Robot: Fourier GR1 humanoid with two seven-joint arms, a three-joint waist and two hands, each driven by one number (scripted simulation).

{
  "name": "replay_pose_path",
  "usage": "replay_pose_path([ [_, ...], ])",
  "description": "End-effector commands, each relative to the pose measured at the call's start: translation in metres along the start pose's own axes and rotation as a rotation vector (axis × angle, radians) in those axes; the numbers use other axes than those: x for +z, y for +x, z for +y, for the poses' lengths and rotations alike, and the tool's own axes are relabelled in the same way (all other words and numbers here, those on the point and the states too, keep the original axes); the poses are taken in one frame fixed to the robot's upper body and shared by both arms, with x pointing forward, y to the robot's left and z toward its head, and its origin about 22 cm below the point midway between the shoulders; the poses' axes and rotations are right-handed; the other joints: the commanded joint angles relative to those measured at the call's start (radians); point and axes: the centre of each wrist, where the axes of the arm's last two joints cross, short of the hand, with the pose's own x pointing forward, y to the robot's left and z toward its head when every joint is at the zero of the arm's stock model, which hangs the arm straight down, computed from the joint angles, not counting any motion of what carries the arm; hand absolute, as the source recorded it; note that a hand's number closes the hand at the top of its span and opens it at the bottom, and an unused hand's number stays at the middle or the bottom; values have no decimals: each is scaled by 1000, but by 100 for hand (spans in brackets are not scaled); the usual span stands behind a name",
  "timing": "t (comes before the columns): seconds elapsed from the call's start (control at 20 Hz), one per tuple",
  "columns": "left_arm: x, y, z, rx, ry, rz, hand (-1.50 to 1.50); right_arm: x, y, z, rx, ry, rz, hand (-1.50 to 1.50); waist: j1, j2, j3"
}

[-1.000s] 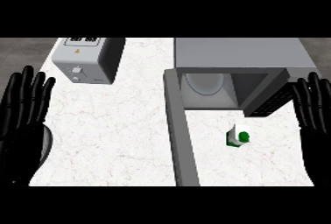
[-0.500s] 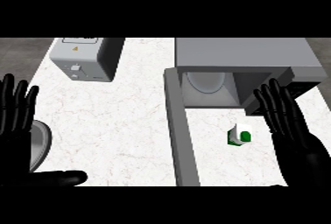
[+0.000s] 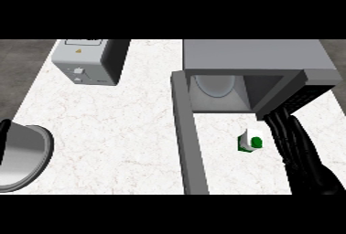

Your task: Pick up the milk, place it into the microwave and close the microwave

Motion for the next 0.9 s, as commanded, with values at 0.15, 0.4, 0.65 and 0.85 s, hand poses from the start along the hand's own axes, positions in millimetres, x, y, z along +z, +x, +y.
replay_pose_path([
  [0.15, 34, 22, 28, 7, -9, -6, -150, -15, -14, -1, 52, -69, 70, -150, 12, 1, 0],
  [0.4, 43, 37, 19, 5, 1, 19, -150, 14, -29, -12, 50, -63, 95, -150, 1, 1, 0],
  [0.65, 51, 15, 42, 14, -15, 24, -150, 10, -68, -5, 53, -60, 125, -150, 4, 1, 0],
  [0.85, 55, 31, 46, 9, -11, 5, -150, 9, -90, -13, 59, -114, 160, -150, 6, 1, 0],
])
